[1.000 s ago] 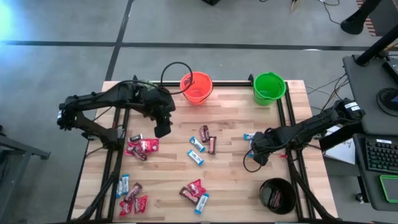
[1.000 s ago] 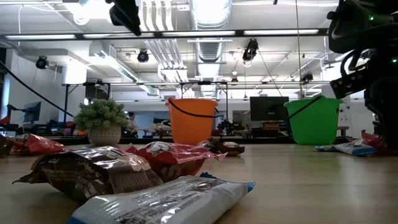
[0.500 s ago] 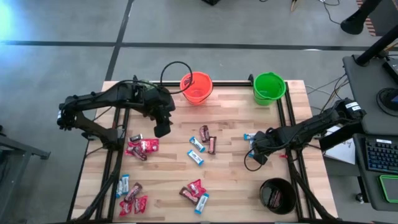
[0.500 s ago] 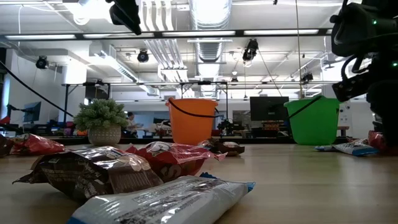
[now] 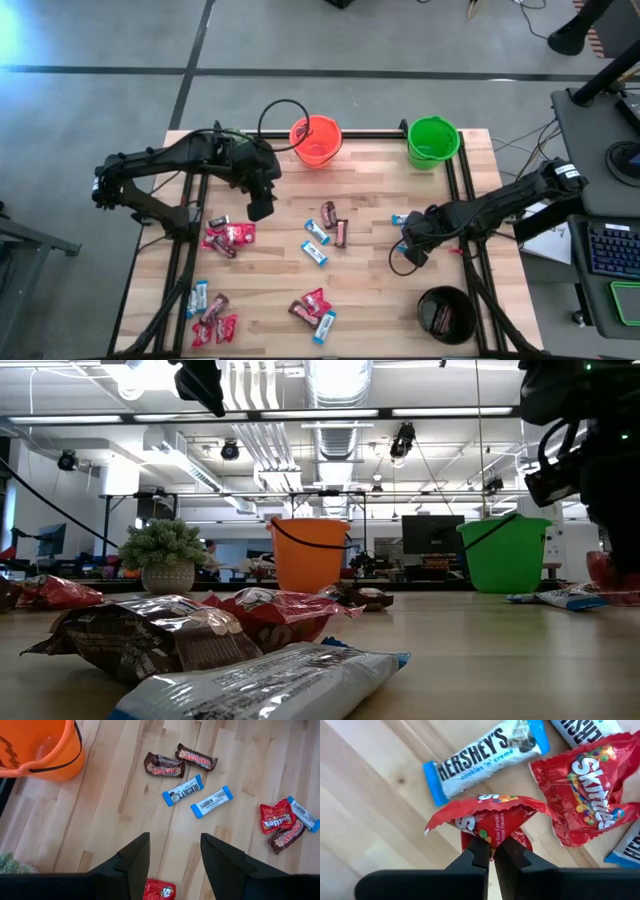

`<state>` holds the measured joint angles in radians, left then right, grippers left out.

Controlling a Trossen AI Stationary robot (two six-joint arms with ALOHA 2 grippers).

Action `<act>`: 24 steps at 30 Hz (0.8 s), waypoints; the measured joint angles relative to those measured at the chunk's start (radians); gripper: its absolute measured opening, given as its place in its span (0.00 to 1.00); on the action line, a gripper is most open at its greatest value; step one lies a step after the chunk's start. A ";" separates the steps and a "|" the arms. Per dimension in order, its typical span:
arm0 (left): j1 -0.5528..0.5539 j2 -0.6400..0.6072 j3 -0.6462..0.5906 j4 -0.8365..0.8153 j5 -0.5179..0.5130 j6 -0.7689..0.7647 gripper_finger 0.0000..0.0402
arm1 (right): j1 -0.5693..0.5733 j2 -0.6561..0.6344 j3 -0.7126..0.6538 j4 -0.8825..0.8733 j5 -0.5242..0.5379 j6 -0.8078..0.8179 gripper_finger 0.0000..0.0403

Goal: Organize candy in baskets
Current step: Put the red candy into the green bucket

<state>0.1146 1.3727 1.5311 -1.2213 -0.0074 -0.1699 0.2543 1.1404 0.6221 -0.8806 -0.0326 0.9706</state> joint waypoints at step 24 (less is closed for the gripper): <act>0.000 0.000 0.000 -0.019 0.001 0.070 0.39 | -0.167 -0.002 0.336 -0.243 0.123 -0.107 0.02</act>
<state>0.1149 1.3727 1.5311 -1.2401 -0.0067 -0.1003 0.0873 1.1389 0.9582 -1.1240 0.0903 0.8638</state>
